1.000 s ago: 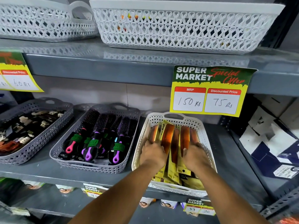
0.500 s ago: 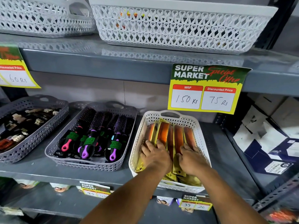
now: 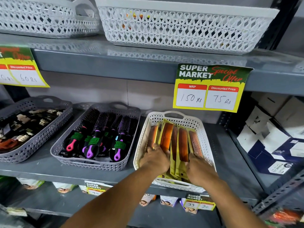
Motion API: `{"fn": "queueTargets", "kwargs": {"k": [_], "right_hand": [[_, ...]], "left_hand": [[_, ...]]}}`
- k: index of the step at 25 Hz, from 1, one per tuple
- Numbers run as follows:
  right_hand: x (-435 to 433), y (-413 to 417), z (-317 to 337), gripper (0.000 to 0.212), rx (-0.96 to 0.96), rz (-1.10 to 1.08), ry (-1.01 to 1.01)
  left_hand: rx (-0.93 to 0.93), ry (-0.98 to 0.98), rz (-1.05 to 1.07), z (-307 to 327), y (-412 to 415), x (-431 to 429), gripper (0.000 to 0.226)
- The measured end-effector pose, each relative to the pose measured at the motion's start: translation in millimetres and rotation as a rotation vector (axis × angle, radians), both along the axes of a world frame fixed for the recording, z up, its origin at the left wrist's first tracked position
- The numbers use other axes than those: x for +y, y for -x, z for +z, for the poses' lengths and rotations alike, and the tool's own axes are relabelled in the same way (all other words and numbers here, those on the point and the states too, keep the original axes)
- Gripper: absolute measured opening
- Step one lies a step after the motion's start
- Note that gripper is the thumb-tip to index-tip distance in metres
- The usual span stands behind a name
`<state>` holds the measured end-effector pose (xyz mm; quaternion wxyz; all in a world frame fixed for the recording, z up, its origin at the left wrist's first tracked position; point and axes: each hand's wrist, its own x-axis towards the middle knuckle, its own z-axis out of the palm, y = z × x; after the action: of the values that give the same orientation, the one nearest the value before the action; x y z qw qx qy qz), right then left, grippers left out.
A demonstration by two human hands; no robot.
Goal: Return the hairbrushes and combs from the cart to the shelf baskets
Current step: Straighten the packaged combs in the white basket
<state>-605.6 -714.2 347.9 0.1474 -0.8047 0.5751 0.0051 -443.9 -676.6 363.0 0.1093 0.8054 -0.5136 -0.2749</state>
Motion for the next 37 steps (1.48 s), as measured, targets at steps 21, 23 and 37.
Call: {"fn": "queueTargets", "kwargs": {"k": [21, 23, 37], "right_hand": [[33.6, -252.5, 27.2, 0.056, 0.143, 0.202, 0.086], [35.5, -256.8, 22.4, 0.063, 0.203, 0.191, 0.060], [38.3, -257.5, 11.9, 0.048, 0.092, 0.140, 0.212]], "left_hand": [[-0.192, 0.173, 0.373, 11.9, -219.2, 50.6, 0.040], [-0.187, 0.193, 0.351, 10.2, -221.6, 46.2, 0.041], [-0.131, 0.278, 0.112, 0.0, -219.5, 30.8, 0.071]]}}
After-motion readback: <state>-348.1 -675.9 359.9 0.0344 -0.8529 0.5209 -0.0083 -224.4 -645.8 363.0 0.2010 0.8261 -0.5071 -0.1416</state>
